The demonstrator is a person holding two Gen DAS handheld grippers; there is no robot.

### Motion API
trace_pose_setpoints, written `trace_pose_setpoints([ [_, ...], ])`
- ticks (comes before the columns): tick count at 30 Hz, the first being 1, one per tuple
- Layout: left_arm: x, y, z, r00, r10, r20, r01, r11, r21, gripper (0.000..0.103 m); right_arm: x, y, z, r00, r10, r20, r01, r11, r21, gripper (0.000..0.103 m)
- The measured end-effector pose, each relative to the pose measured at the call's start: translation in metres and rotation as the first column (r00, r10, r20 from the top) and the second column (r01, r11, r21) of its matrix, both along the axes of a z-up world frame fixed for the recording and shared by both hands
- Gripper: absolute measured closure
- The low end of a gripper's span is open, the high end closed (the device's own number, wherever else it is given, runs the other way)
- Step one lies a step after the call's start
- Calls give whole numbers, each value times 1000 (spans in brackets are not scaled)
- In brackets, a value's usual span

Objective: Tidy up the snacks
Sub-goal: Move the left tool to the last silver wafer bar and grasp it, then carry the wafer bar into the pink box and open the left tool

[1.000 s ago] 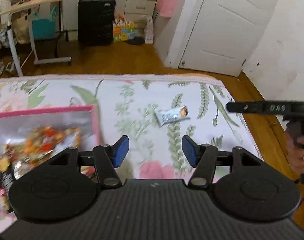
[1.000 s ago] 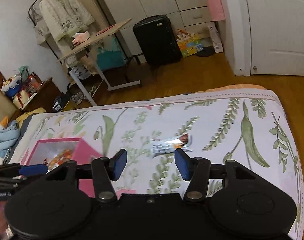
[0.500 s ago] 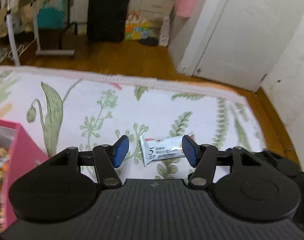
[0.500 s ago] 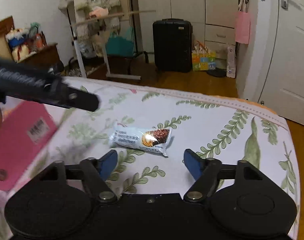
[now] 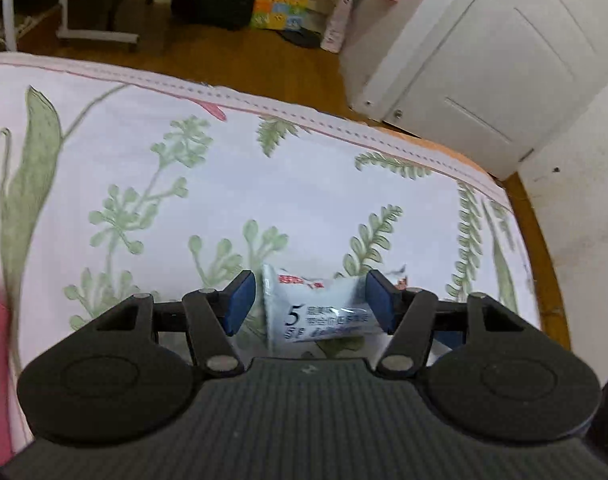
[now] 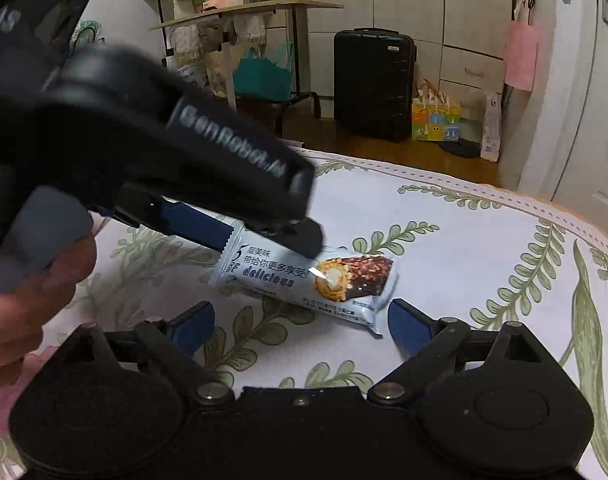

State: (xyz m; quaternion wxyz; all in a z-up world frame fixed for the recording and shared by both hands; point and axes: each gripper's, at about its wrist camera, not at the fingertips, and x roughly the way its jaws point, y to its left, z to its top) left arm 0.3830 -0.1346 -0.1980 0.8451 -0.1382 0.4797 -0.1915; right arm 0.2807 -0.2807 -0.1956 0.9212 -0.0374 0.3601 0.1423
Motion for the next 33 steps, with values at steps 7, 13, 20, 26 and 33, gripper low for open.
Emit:
trace_pose_setpoints([
  [7, -25, -3, 11, 997, -75, 16, 74, 996, 46, 52, -15, -1, 9, 985, -170, -11, 170, 980, 108, 30],
  [13, -49, 2, 27, 990, -141, -2, 141, 988, 59, 52, -49, 4, 19, 982, -186, -15, 186, 971, 151, 24],
  [20, -88, 6, 58, 972, -237, -7, 236, 969, 67, 49, -92, 8, 48, 974, -225, -34, 226, 943, 245, 15],
  [26, -128, 9, 93, 947, -320, 42, 313, 942, 120, 48, -131, 30, 78, 969, -247, -8, 244, 949, 198, 14],
  [33, -170, 21, 106, 925, -378, 29, 366, 911, 190, 47, -165, 48, 93, 958, -285, -11, 281, 936, 214, 14],
])
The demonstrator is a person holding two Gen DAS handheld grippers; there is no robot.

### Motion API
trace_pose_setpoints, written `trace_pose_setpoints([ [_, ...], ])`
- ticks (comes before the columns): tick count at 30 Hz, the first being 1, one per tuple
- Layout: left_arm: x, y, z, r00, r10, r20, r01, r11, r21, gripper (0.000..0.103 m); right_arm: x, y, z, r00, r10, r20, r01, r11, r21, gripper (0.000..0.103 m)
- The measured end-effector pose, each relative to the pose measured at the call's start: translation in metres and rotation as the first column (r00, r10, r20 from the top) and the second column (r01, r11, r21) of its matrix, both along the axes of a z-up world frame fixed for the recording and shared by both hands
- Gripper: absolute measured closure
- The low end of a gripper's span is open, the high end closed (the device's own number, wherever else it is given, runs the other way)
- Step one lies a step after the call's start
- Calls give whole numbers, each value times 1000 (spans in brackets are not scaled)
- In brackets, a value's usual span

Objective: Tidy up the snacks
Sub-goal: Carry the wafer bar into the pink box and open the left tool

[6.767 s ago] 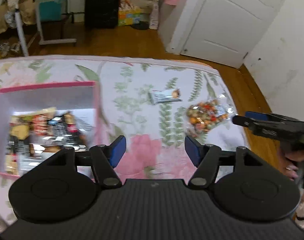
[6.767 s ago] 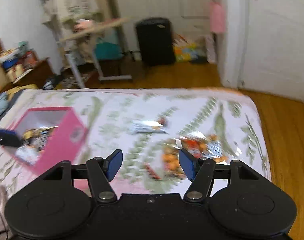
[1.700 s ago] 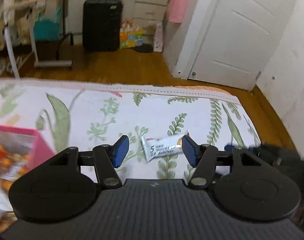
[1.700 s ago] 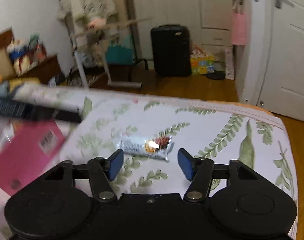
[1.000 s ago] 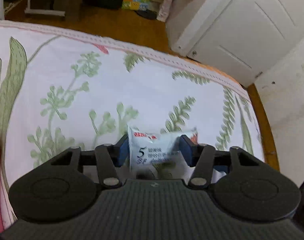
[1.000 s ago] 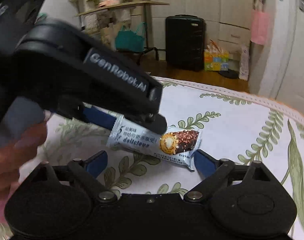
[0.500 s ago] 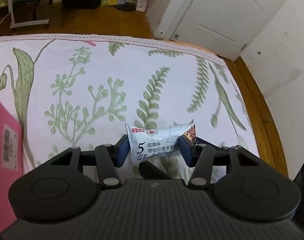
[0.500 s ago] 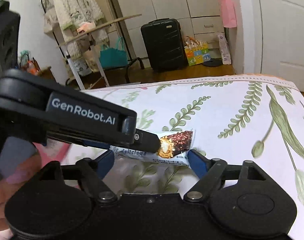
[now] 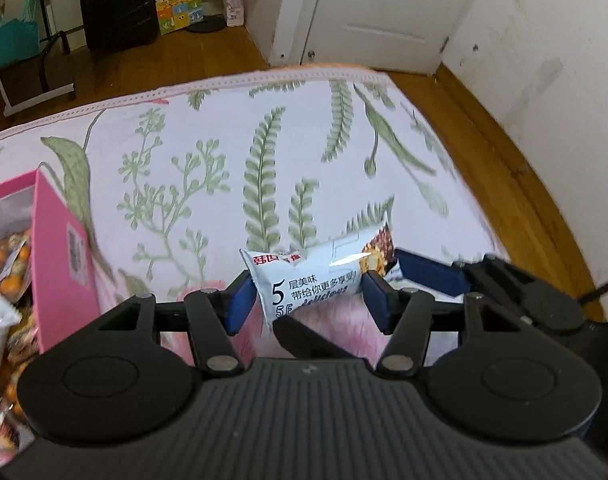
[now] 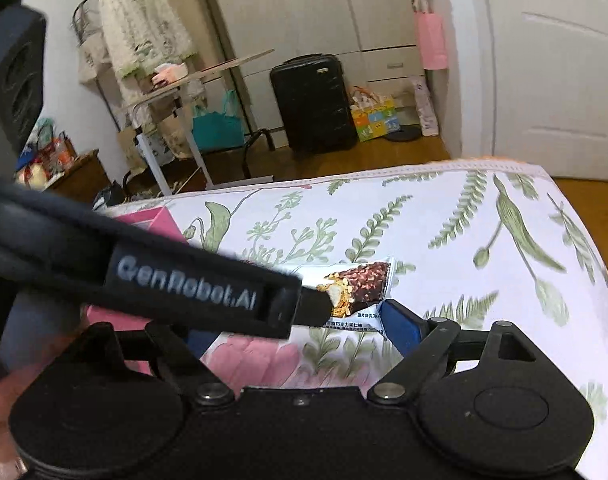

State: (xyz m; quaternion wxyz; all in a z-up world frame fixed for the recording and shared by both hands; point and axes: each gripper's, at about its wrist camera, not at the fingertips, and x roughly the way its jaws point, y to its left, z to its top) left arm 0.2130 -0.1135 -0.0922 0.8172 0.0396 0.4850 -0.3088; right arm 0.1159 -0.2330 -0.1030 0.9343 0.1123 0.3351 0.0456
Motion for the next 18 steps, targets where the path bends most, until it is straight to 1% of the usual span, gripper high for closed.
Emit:
trace_pose_setpoints([
  [3, -13, 8, 1, 1000, -15, -19, 15, 1000, 5, 47, -13, 7, 3, 1000, 2, 1, -2, 1000, -12, 14],
  [6, -25, 21, 6, 999, -18, -33, 18, 1000, -4, 47, -28, 15, 12, 1000, 31, -1, -31, 999, -26, 14],
  [11, -41, 45, 26, 999, -32, -34, 32, 999, -10, 47, -49, 36, 32, 996, 92, 14, -91, 994, -60, 14],
  [14, -46, 67, 39, 999, -9, -54, 8, 1000, -14, 47, -56, 48, 47, 989, 144, 38, -141, 988, -67, 14],
  [16, -50, 82, 49, 999, 14, -32, -14, 1000, -1, 47, -56, 56, 55, 980, 194, 42, -192, 980, -51, 14],
  [18, -53, 99, 60, 999, 33, -5, -33, 999, -7, 47, -54, 68, 60, 973, 227, 47, -224, 973, -52, 14],
])
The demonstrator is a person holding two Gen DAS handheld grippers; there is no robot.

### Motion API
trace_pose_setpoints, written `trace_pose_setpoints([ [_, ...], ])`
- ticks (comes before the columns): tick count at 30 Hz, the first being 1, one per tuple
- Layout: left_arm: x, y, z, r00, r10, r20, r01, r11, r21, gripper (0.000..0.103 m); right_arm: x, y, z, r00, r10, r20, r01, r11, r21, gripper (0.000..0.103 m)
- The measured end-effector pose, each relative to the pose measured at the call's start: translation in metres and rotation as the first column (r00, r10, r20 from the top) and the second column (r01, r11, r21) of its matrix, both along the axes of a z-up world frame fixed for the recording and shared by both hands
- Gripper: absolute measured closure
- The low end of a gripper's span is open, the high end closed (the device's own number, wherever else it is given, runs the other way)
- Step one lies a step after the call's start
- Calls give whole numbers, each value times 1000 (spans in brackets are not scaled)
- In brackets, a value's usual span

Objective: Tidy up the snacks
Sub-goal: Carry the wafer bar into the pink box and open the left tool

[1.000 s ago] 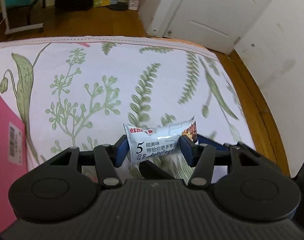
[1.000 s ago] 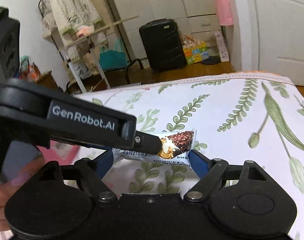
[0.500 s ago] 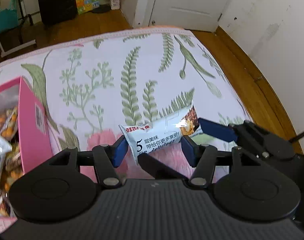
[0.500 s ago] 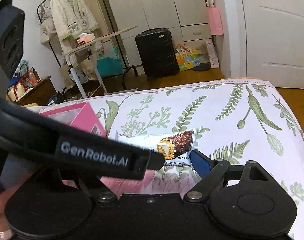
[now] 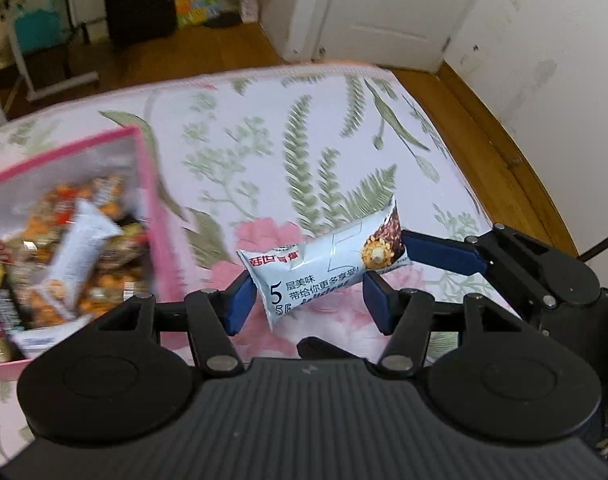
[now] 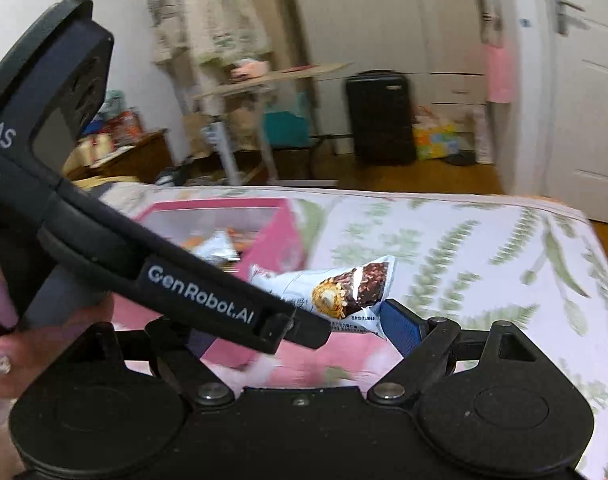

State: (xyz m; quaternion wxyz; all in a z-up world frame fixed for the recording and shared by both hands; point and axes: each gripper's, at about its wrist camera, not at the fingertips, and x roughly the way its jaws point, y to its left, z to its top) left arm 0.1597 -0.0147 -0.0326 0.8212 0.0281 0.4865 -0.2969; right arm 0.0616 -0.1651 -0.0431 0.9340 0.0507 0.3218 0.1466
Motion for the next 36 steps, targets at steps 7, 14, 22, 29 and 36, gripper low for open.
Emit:
trace_pose_setpoints([
  [7, 3, 66, 20, 993, 109, 54, -109, 994, -14, 47, 22, 45, 12, 994, 106, -20, -105, 994, 31, 21],
  [14, 22, 107, 8, 973, 230, 27, -230, 973, 5, 46, 62, 69, -3, 981, 140, -134, -123, 985, 123, 46],
  [22, 40, 127, -20, 957, 290, 28, -290, 957, 18, 40, 69, 87, -20, 984, 118, -134, -115, 993, 35, 33],
  [29, 18, 134, -18, 951, 302, 66, -304, 953, 11, 40, 39, 66, -12, 993, 82, -84, -78, 996, 51, 33],
  [36, -12, 133, 4, 948, 307, 87, -305, 952, -36, 40, 9, 46, 12, 999, -15, -35, 15, 1000, 6, 33],
])
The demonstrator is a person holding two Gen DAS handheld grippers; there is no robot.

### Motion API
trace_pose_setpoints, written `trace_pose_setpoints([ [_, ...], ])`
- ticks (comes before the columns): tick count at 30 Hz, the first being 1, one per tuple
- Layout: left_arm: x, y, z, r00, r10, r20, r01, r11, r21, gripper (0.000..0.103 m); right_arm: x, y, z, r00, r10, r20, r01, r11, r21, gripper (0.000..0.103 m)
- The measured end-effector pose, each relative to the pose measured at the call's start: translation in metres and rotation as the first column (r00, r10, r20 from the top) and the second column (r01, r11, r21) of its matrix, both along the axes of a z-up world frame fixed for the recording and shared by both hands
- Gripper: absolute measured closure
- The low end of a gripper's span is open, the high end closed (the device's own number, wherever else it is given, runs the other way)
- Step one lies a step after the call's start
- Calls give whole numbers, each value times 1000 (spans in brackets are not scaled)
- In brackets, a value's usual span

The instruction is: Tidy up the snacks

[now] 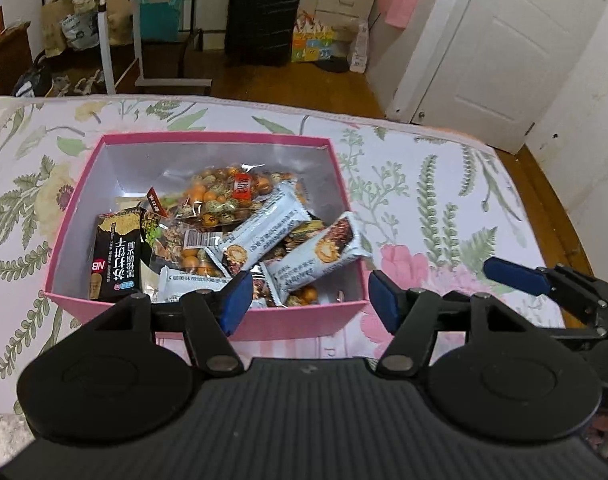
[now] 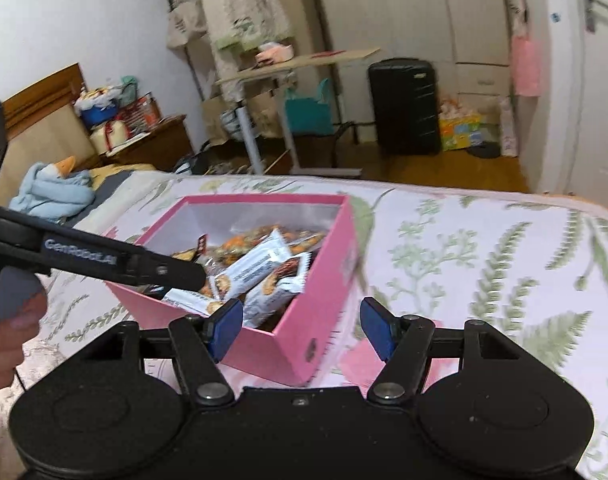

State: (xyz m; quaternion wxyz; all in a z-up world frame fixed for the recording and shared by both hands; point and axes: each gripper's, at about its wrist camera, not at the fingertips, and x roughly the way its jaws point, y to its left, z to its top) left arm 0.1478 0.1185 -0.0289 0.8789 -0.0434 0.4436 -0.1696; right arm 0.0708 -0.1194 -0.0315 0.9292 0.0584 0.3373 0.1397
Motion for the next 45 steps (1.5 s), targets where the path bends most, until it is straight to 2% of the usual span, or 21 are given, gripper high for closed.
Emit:
trace_pose_setpoints([
  [8, -39, -9, 28, 998, -38, 47, 38, 999, -5, 40, -43, -13, 41, 994, -91, 57, 94, 995, -41, 33],
  [13, -55, -19, 37, 995, -77, 63, 76, 997, 22, 39, -56, -16, 49, 989, -137, 58, 141, 988, -69, 33],
  [18, -66, -28, 41, 993, -86, 79, 83, 996, 38, 38, -64, -20, 46, 987, -152, 54, 155, 986, -67, 33],
  [24, -72, -42, 33, 993, -84, 86, 79, 995, 63, 38, -71, -24, 42, 986, -156, 65, 161, 984, -78, 33],
  [38, -88, -55, 9, 992, -37, 124, 23, 993, 115, 25, -77, -27, 27, 971, -222, 86, 235, 956, -175, 32],
  [45, -99, -59, 4, 989, -22, 147, 3, 991, 131, 16, -79, -26, 23, 971, -228, 75, 238, 957, -168, 22],
])
